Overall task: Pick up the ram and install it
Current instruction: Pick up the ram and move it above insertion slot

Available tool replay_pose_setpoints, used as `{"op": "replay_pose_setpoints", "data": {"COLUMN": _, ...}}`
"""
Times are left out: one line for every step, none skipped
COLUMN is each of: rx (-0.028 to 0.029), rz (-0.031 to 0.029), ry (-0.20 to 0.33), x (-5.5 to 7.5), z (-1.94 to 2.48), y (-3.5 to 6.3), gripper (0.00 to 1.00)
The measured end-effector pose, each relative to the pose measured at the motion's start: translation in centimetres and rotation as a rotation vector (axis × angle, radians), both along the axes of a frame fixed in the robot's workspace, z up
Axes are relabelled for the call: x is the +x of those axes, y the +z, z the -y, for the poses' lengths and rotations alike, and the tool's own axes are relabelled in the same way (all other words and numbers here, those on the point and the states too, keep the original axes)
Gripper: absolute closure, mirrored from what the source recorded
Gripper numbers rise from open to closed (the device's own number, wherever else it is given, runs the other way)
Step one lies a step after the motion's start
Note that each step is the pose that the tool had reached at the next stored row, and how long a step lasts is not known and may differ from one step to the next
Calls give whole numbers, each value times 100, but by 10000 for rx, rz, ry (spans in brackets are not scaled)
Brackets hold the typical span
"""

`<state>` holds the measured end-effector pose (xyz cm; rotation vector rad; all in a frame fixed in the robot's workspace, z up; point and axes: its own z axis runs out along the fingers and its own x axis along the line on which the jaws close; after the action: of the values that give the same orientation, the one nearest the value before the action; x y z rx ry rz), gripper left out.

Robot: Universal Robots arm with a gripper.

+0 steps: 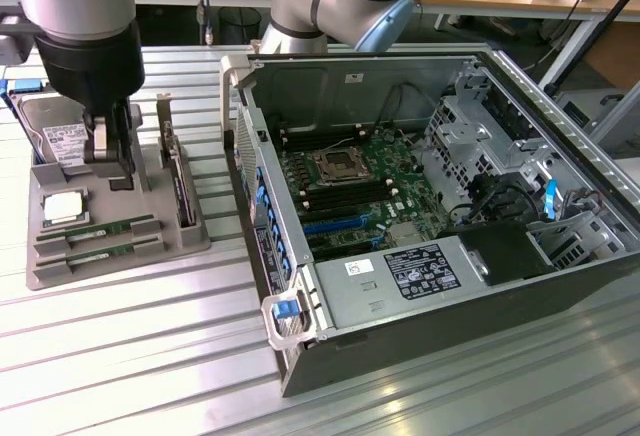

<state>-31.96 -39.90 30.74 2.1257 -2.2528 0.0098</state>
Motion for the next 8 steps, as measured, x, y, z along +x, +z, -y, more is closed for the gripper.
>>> {"op": "replay_pose_setpoints", "data": {"rx": 1, "rz": 0, "ry": 0, "x": -14, "z": 0, "y": -18, "gripper": 70}}
{"op": "replay_pose_setpoints", "data": {"rx": 0, "rz": -1, "ry": 0, "x": -21, "z": 0, "y": -30, "gripper": 70}}
{"op": "replay_pose_setpoints", "data": {"rx": -1, "rz": -2, "ry": 0, "x": -38, "z": 0, "y": -61, "gripper": 70}}
{"op": "replay_pose_setpoints", "data": {"rx": -2, "rz": -3, "ry": 0, "x": -50, "z": 0, "y": -78, "gripper": 70}}
{"op": "replay_pose_setpoints", "data": {"rx": -1, "rz": -1, "ry": 0, "x": -58, "z": 0, "y": -91, "gripper": 70}}
{"op": "replay_pose_setpoints", "data": {"rx": 0, "rz": -1, "ry": 0, "x": -69, "z": 0, "y": -109, "gripper": 70}}
{"op": "replay_pose_setpoints", "data": {"rx": 0, "rz": 0, "ry": 0, "x": -78, "z": 0, "y": -130, "gripper": 70}}
{"op": "replay_pose_setpoints", "data": {"rx": -1, "rz": 0, "ry": 0, "x": -83, "z": 0, "y": -144, "gripper": 70}}
